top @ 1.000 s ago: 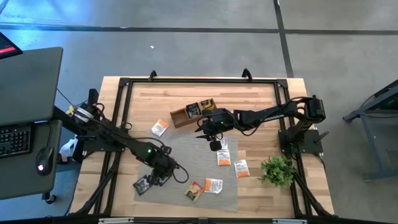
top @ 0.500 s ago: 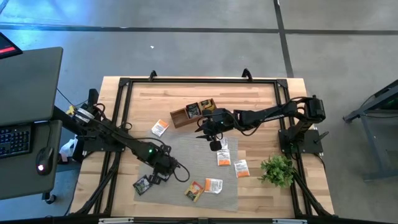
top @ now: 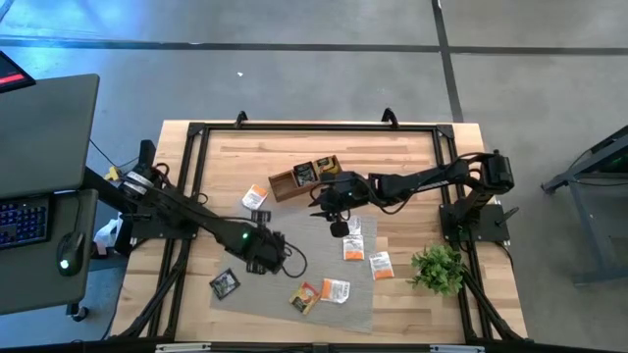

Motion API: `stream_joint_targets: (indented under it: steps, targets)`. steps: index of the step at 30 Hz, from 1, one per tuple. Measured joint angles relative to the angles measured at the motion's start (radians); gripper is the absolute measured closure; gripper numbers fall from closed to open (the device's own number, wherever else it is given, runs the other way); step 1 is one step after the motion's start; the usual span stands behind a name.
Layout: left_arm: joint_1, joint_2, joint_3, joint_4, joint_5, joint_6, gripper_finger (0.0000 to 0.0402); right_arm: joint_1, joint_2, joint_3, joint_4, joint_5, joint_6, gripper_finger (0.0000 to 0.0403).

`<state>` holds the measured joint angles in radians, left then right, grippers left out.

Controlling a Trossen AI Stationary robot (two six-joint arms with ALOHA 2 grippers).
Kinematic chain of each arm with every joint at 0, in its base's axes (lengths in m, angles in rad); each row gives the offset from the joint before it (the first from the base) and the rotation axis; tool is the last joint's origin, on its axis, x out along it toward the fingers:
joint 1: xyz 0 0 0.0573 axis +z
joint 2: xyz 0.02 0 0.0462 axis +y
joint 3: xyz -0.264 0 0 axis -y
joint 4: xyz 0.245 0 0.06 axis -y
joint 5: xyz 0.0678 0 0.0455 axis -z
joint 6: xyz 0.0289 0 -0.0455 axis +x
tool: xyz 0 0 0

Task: Pick & Place Tea
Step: Put the violet tea bag into the middle section of the wooden organizer

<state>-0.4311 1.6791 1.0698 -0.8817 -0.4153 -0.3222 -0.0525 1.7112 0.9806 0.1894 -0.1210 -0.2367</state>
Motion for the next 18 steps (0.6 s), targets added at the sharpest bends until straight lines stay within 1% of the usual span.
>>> stream_joint_targets:
  steps: [2, 4, 8, 10, 12, 13, 15, 18]
  targets:
    - [0.038, 0.001, 0.033, -0.048, -0.065, -0.004, 0.0395, 0.0, -0.017, 0.0, -0.066, 0.026, -0.011, 0.0284]
    - [0.083, 0.0, 0.068, -0.038, -0.151, -0.005, 0.0395, -0.001, -0.05, 0.0, -0.149, 0.057, -0.032, 0.0284]
    - [0.176, -0.001, 0.123, -0.038, -0.321, 0.007, 0.0394, -0.018, -0.145, 0.0, -0.35, 0.095, -0.025, 0.0284]
    - [0.227, -0.001, 0.142, -0.014, -0.412, 0.032, 0.0394, -0.035, -0.197, 0.0, -0.45, 0.098, 0.009, 0.0284]
    - [0.29, -0.001, 0.148, 0.039, -0.487, 0.058, 0.0394, -0.055, -0.24, -0.009, -0.503, 0.098, 0.063, 0.0284]
    - [0.32, -0.001, 0.15, 0.081, -0.509, 0.067, 0.0394, -0.065, -0.26, -0.023, -0.509, 0.098, 0.088, 0.0284]
    - [0.377, -0.001, 0.152, 0.175, -0.519, 0.1, 0.0394, -0.084, -0.295, -0.059, -0.507, 0.099, 0.106, 0.0284]
    - [0.449, -0.001, 0.152, 0.29, -0.47, 0.156, 0.0394, -0.114, -0.34, -0.127, -0.475, 0.1, 0.094, 0.0284]
